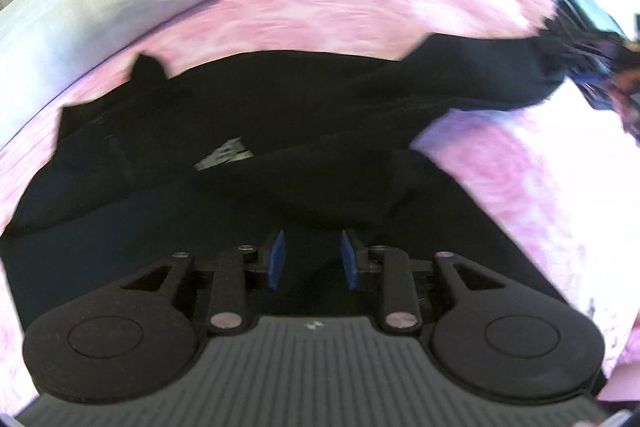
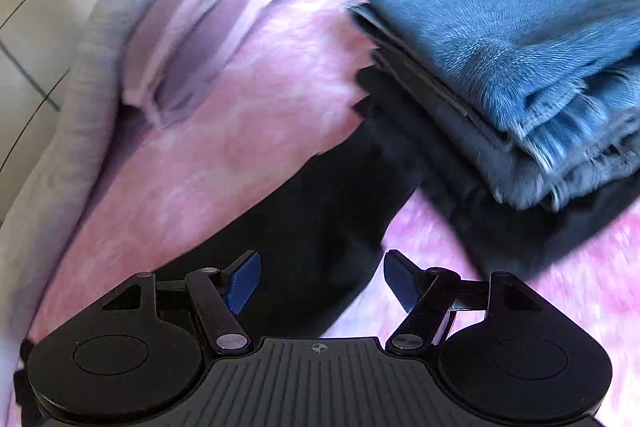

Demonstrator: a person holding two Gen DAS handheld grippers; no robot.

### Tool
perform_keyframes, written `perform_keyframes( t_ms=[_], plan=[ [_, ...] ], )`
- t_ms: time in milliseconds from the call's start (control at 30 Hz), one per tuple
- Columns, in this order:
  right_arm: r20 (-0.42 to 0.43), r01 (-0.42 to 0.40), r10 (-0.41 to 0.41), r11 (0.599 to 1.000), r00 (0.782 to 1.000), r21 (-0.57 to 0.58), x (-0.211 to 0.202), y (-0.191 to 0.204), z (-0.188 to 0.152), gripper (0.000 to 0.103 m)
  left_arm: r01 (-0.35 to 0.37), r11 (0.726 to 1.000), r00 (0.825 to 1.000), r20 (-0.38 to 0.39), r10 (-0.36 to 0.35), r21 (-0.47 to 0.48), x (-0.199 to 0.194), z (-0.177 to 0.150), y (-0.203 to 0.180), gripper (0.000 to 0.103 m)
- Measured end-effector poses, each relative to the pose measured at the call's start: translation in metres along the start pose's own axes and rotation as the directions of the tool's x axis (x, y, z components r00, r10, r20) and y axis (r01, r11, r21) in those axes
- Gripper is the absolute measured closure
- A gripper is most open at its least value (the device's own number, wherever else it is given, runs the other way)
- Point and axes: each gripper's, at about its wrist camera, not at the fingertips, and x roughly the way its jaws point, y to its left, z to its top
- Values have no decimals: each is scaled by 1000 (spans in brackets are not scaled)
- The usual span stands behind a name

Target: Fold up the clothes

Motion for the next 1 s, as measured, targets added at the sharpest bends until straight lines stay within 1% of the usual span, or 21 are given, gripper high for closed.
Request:
perform_keyframes(
  t_ms=[33,67,133,167,200,233,267,300,333,400,467,500,567,633,700,733,767,800,867,900,1000],
  plan=[
    [-9,26,-26,1000,1000,11,7,-4,4,31,-5,1000,1000,-6,5,13,-1,3,-6,76],
    [-8,34,-34,999,999,26,11,-5,7,31,-10,1000,1000,-9,10,14,-1,4,-8,76],
    [-6,12,-12,999,1000,51,19,-8,9,32,-20,1000,1000,-10,20,-3,-3,5,-7,76],
    [1,23,-24,999,1000,40,21,-5,11,44,-29,1000,1000,-10,28,-11,-5,4,-6,76],
    [11,41,-41,999,999,23,23,-1,14,65,-39,999,999,-10,39,-18,-8,2,-4,76],
    [32,43,-43,999,999,-2,18,6,17,94,-50,998,999,-11,50,-26,-10,0,0,76],
    [57,41,-39,999,998,-30,11,15,21,95,-60,998,998,-11,60,-36,-13,-3,5,76],
    [79,12,-6,996,997,-83,2,31,22,95,-69,996,998,-12,68,-48,-15,-6,12,76],
    [100,-30,46,988,994,-154,-11,55,20,95,-77,995,997,-12,76,-61,-17,-10,18,76],
    [132,-110,156,947,979,-303,-39,106,13,95,-95,991,995,-13,94,-95,-24,-20,31,76],
    [153,-178,266,884,952,-432,-68,157,3,95,-111,984,994,-6,111,-139,-36,-34,47,76],
    [163,-218,332,848,929,-484,-86,187,-9,95,-119,979,993,2,121,-165,-44,-42,56,76],
    [169,-293,469,755,867,-586,-124,246,-39,95,-141,966,989,17,149,-216,-62,-59,77,76],
    [130,-370,603,630,787,-683,-166,301,-88,95,-162,950,984,23,174,-268,-81,-80,100,76],
    [46,-439,708,486,705,-755,-197,349,-151,95,-188,930,979,19,204,-316,-101,-106,125,76],
    [-11,-470,744,411,668,-781,-207,371,-188,95,-208,918,974,14,225,-338,-111,-120,137,76],
    [-93,-485,745,330,661,-810,-206,389,-230,94,-229,903,969,4,247,-364,-121,-137,151,76],
    [-180,-496,728,245,661,-833,-201,406,-273,90,-246,888,965,-8,264,-388,-130,-153,164,76],
    [-347,-519,668,70,659,-852,-192,440,-359,47,-275,859,956,-32,290,-432,-146,-184,189,76],
    [-393,-533,636,36,665,-845,-191,442,-385,46,-289,843,952,-44,303,-453,-154,-200,201,76],
    [-493,-579,540,-13,682,-815,-188,433,-447,46,-299,816,948,-57,312,-495,-165,-237,231,76]
  ],
)
